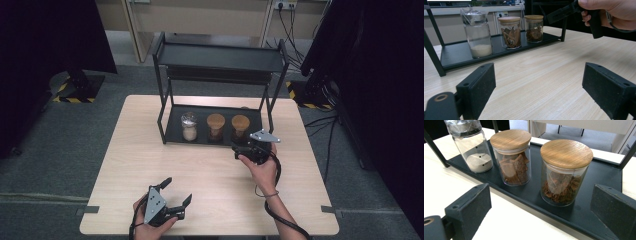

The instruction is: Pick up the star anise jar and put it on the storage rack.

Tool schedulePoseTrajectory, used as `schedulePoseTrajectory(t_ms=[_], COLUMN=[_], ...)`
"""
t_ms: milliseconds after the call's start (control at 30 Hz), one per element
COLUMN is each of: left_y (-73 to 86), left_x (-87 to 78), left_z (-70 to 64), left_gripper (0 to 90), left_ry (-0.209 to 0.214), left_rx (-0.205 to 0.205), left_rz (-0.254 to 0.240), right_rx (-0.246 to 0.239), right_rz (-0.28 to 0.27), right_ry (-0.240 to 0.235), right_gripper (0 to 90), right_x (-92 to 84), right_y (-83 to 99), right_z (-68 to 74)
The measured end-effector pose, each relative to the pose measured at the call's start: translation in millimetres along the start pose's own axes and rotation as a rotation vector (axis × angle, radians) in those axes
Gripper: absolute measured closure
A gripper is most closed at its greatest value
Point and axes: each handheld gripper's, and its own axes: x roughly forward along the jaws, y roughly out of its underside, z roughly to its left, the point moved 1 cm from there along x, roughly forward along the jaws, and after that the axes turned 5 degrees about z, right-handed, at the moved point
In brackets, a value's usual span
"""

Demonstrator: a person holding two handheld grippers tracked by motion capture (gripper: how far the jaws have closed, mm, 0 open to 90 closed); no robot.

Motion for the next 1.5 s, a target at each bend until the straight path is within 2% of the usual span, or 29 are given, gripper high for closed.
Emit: schedulePoseTrajectory(t_ms=[633,1500], left_y=[0.0,0.1], left_x=[-0.1,-0.2], left_z=[-0.2,-0.4], left_gripper=[11.1,11.2], left_ry=[-0.001,-0.002], left_rx=[0.001,-0.002], left_rz=[-0.002,-0.002], right_rx=[-0.012,-0.009], right_rz=[-0.004,-0.013], right_ry=[-0.024,-0.03], right_gripper=[3.8,3.9], right_x=[-14.0,-34.5], right_y=[9.9,25.2], right_z=[6.0,1.7])
